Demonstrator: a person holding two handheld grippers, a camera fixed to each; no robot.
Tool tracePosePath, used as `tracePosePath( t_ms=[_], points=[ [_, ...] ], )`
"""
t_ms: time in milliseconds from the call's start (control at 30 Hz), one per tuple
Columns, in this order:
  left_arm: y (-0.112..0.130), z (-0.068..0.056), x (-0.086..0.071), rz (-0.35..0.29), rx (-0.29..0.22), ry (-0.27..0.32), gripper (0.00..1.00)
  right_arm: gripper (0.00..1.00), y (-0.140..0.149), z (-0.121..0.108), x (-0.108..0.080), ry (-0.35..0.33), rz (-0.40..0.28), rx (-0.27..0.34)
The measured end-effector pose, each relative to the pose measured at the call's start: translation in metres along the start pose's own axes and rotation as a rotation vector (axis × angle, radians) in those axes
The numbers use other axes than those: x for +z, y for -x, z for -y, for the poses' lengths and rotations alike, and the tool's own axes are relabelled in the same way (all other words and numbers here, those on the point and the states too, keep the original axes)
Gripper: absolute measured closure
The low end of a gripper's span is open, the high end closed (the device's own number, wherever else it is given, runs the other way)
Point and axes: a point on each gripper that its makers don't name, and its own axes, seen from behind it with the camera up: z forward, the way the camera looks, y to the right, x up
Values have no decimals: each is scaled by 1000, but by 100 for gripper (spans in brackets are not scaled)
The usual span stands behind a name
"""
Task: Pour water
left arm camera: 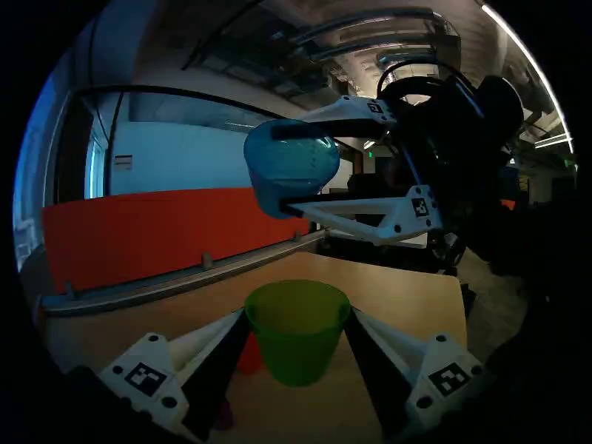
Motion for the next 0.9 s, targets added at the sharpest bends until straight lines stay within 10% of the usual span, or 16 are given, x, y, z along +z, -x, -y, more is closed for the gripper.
tracePosePath(
  t_ms=[900],
  points=[
    [-1,-3,2,2,13,8,13,10,5,-16,3,51,16,-127]
  ],
)
